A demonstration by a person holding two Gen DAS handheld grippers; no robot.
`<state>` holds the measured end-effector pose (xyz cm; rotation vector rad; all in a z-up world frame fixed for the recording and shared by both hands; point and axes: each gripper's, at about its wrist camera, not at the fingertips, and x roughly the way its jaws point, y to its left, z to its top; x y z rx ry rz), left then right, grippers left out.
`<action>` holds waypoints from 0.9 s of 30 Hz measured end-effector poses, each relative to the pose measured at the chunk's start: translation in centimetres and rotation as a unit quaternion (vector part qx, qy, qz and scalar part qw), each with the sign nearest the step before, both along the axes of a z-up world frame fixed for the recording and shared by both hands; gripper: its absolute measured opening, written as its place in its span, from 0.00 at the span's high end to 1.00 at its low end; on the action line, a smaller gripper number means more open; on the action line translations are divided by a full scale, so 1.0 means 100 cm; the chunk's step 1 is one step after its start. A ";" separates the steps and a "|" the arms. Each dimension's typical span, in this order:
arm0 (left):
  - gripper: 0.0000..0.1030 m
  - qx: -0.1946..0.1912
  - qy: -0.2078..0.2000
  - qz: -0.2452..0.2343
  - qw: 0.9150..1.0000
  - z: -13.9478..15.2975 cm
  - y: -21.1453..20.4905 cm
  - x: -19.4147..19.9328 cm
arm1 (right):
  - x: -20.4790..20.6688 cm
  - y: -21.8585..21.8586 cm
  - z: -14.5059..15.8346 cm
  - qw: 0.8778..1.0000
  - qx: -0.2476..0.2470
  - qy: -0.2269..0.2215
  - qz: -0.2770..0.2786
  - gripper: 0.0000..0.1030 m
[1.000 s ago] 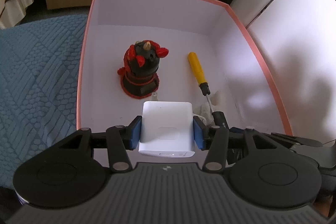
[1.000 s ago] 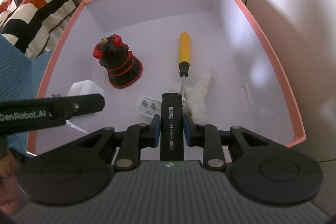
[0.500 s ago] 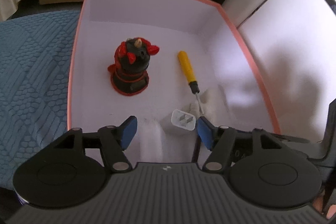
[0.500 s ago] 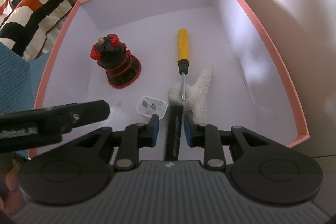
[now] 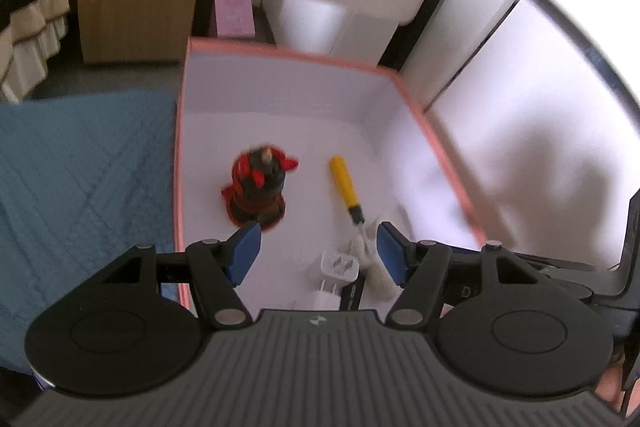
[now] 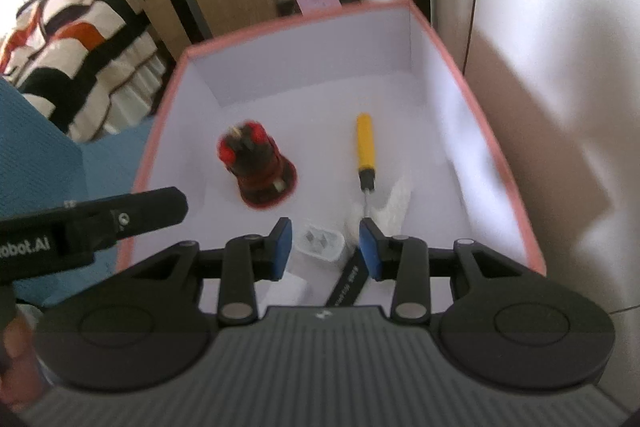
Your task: Organize rigid objects
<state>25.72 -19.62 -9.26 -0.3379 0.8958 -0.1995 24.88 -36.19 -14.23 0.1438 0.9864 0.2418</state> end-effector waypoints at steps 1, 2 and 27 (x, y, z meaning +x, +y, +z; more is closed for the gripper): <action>0.32 0.001 -0.009 0.002 1.000 0.009 0.003 -0.003 | -0.003 0.000 0.008 1.000 0.003 -0.009 0.000 0.61; 0.32 0.001 -0.016 0.005 1.000 0.016 0.004 -0.007 | -0.005 0.000 0.016 1.000 0.004 -0.019 0.001 0.61; 0.30 0.013 -0.127 0.043 0.991 0.119 0.038 -0.118 | -0.094 0.000 0.102 0.992 0.003 -0.127 0.020 0.61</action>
